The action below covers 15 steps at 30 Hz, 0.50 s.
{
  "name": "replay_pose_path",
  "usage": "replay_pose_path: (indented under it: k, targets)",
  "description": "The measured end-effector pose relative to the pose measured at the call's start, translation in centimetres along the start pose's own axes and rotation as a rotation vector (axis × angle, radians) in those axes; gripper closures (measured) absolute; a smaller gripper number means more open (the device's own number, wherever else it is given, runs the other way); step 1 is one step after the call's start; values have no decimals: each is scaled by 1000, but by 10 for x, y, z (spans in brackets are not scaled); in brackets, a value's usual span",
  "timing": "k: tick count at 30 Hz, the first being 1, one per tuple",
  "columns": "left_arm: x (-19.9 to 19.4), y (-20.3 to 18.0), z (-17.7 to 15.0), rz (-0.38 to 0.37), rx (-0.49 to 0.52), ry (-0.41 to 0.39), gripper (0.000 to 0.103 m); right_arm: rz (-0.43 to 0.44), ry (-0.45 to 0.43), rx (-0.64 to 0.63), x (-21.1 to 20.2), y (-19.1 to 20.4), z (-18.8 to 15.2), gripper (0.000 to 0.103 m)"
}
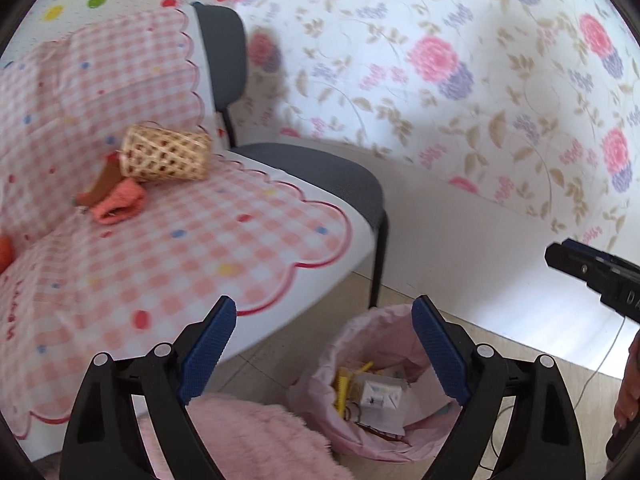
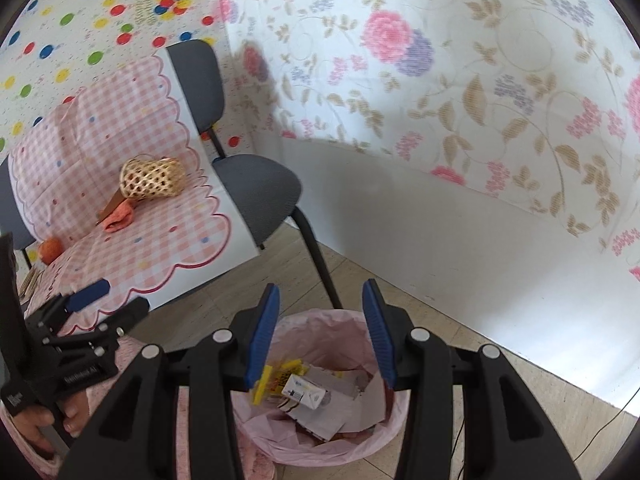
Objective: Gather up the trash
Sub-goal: 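Move both grippers back over the chair seat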
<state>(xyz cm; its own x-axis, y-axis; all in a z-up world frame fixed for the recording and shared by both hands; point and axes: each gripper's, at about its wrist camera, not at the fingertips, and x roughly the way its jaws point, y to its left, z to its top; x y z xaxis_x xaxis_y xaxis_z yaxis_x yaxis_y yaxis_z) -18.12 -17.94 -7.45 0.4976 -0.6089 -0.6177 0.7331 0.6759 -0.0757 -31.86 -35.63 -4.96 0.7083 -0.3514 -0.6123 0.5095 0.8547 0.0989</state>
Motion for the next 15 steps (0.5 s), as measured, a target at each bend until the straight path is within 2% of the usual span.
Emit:
replay_pose_path:
  k: [7, 15]
  targets:
    - [-24, 44, 7, 84, -72, -32, 14, 43, 9, -49, 6, 32, 9, 60]
    - [-46, 96, 7, 201, -146, -21, 14, 127, 16, -112, 20, 77, 26, 58]
